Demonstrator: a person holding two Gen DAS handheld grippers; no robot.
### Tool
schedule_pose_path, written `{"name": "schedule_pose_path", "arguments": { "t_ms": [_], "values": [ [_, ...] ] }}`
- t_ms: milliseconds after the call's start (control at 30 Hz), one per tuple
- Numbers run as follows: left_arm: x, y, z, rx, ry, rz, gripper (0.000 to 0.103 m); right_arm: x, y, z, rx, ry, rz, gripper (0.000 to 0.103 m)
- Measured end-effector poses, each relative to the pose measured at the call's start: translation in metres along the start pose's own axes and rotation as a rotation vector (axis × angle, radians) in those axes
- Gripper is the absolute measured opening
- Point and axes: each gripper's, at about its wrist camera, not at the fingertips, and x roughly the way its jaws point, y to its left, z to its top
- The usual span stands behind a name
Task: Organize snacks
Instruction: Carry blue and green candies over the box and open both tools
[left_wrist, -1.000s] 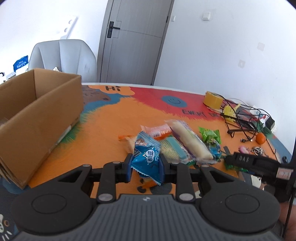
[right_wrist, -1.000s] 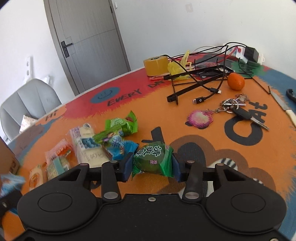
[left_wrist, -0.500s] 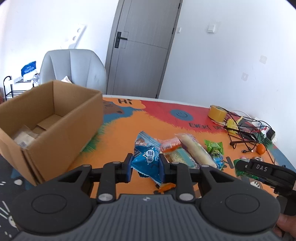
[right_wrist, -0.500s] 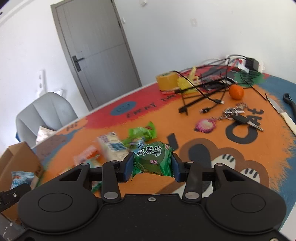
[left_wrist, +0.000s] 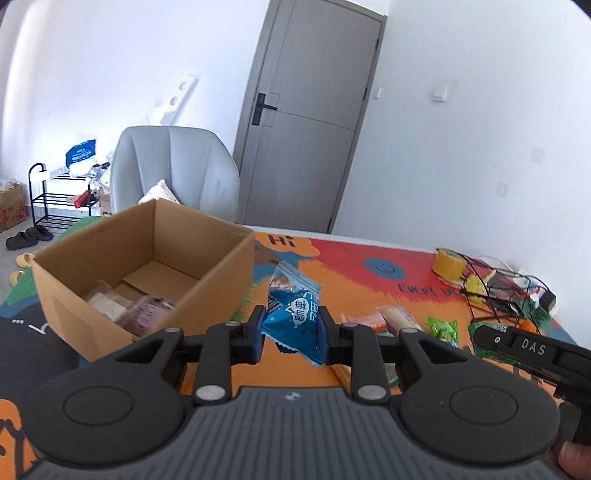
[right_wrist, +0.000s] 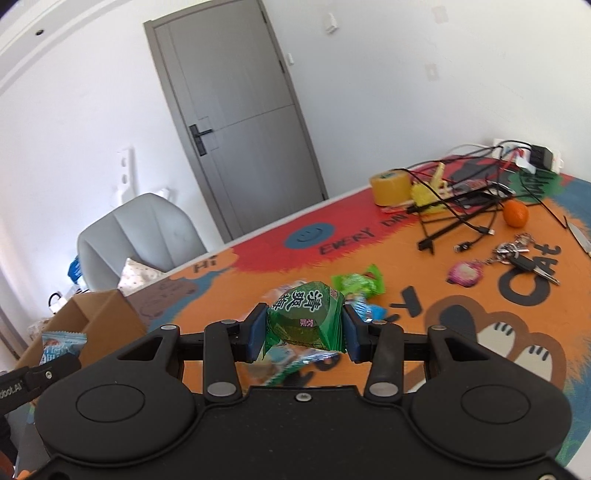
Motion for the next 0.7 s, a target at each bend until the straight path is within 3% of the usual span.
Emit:
{"name": "schedule_pose_path", "arguments": {
  "t_ms": [700],
  "values": [
    [-0.017, 0.067, 0.023, -0.102, -0.083, 0.100, 0.027, -0.006, 0.078, 0.000, -0.103, -0.020, 0.125, 0.043]
  ]
}}
